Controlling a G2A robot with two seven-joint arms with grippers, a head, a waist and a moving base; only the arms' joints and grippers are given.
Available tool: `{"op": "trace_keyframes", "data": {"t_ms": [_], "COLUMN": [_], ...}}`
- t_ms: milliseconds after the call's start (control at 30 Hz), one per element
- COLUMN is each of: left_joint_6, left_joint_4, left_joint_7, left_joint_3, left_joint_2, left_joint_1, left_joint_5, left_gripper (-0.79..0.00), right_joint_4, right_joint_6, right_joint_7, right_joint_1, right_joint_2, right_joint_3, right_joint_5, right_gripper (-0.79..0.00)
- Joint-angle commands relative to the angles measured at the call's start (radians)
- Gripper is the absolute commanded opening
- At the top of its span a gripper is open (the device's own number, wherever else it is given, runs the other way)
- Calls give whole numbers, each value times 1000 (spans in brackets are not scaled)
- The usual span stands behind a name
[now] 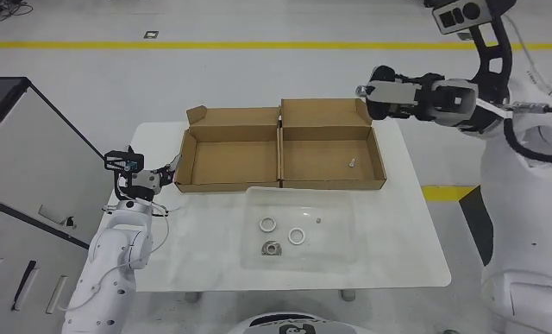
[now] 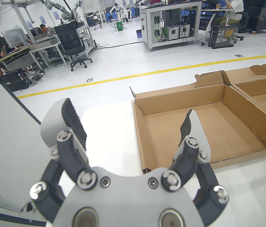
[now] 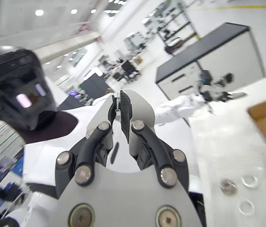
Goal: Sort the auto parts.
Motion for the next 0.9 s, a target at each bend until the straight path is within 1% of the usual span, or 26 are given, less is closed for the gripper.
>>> {"op": "trace_keyframes", "data": {"t_ms": [0, 67, 133, 233, 300, 367, 600, 767, 867], "left_joint_6": [0, 0, 0, 0, 0, 0, 0, 0, 0], "left_joint_4": [0, 0, 0, 0, 0, 0, 0, 0, 0], "left_joint_7": [0, 0, 0, 0, 0, 0, 0, 0, 0], "left_joint_3": [0, 0, 0, 0, 0, 0, 0, 0, 0], "left_joint_2": [0, 0, 0, 0, 0, 0, 0, 0, 0], "left_joint_1": [0, 0, 0, 0, 0, 0, 0, 0, 0], "left_joint_5": [0, 0, 0, 0, 0, 0, 0, 0, 0], "left_gripper": [0, 0, 0, 0, 0, 0, 0, 0, 0], "right_joint_4": [-3, 3, 3, 14, 45, 72, 216, 326, 384], "right_joint_6": [64, 111, 130, 149, 155, 144, 133, 122, 114], "right_joint_7": [31, 56, 81, 137, 156, 173, 161, 141, 131], "right_joint_1": [15, 34, 59, 118, 159, 205, 328, 373, 389], "right_joint_2": [15, 27, 38, 53, 56, 58, 39, 18, 4], "right_joint_3": [25, 25, 10, -58, -115, -183, -408, -541, -606], "right_joint_5": [-164, -281, -417, -648, -733, -854, -1056, -1148, -1176], "right_gripper": [-785, -785, -785, -785, -785, -785, -785, -785, -785]}}
